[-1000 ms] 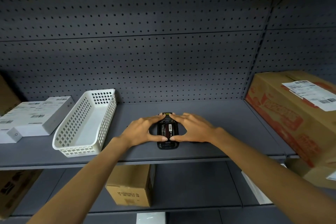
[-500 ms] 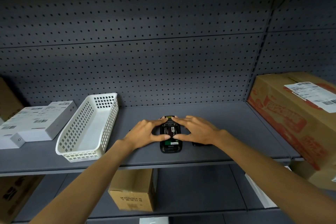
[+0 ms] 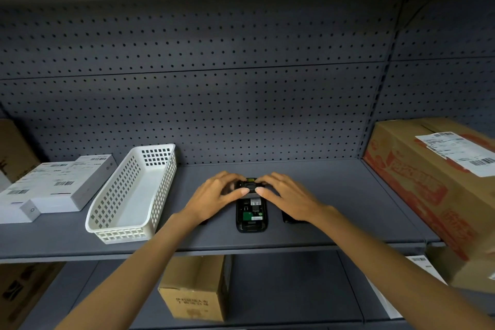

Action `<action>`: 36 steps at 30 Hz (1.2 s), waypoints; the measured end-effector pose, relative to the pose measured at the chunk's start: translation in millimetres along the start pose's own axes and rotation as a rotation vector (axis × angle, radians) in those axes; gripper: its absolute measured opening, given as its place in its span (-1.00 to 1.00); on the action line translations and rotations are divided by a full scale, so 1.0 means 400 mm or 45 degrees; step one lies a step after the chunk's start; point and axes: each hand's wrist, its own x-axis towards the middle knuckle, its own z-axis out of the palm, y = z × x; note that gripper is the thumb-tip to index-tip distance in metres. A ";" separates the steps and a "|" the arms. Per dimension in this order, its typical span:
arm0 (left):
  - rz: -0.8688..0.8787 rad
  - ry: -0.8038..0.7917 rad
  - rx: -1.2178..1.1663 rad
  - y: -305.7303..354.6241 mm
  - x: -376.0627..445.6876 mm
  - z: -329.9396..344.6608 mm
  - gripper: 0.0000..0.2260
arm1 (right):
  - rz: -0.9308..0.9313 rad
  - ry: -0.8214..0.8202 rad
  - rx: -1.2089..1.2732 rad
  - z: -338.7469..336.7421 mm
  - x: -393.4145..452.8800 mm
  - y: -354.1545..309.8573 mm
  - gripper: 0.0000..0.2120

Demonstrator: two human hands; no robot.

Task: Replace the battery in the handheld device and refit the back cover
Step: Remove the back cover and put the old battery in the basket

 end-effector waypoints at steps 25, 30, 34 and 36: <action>-0.382 0.028 -0.938 0.041 -0.007 -0.066 -0.72 | 0.267 0.315 0.767 -0.018 0.053 -0.102 -0.82; -0.292 0.135 -0.952 0.042 -0.013 -0.137 -0.71 | 0.220 0.313 0.804 -0.046 0.111 -0.148 -0.67; -0.261 0.210 -0.940 0.032 -0.028 -0.196 -0.66 | 0.153 0.299 0.796 -0.063 0.163 -0.201 -0.65; -0.261 0.259 -0.926 0.019 -0.037 -0.222 -0.60 | 0.119 0.287 0.804 -0.067 0.188 -0.230 -0.66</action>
